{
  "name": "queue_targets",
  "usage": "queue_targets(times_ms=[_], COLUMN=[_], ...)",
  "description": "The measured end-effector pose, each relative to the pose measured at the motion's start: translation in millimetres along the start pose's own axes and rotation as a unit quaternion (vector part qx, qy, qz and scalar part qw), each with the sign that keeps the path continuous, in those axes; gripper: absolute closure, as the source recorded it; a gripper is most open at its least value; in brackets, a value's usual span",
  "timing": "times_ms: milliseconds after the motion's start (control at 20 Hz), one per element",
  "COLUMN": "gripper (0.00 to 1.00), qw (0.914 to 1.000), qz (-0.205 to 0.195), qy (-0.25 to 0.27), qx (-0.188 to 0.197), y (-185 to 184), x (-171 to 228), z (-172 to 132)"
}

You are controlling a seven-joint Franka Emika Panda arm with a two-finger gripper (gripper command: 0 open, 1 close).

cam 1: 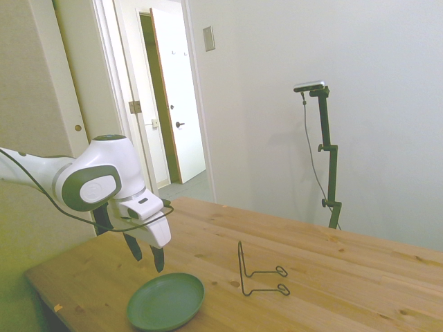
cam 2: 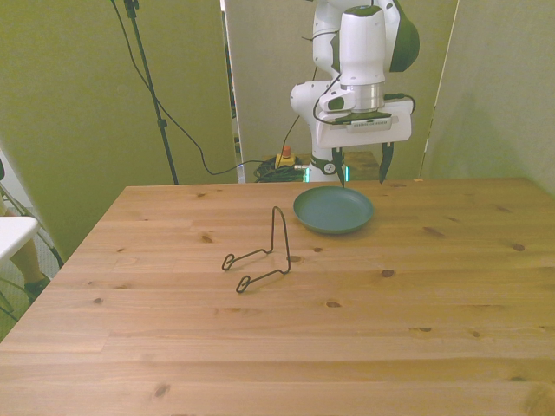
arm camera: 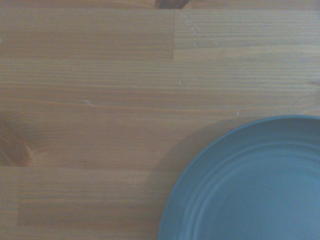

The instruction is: Load the plate

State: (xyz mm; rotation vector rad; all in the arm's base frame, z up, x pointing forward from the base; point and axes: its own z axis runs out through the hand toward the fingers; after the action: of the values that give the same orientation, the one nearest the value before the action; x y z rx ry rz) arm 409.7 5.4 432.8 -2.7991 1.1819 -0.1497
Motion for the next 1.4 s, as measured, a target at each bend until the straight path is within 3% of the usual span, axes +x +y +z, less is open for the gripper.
queue_targets(times_ms=[400,600,900,1100,1400], gripper=[0.00,0.00,0.00,0.00,0.00], qw=[0.9980,0.9946,0.9860,0.9785,0.9670], qz=[-0.048,-0.081,-0.124,-0.144,-0.174], qy=[0.021,0.019,0.012,0.020,0.053], qx=[-0.035,-0.062,-0.111,-0.146,-0.178], y=[-11,-26,-44,-40,-42], x=[-13,-33,-87,-100,-107], z=[5,23,65,84,86])
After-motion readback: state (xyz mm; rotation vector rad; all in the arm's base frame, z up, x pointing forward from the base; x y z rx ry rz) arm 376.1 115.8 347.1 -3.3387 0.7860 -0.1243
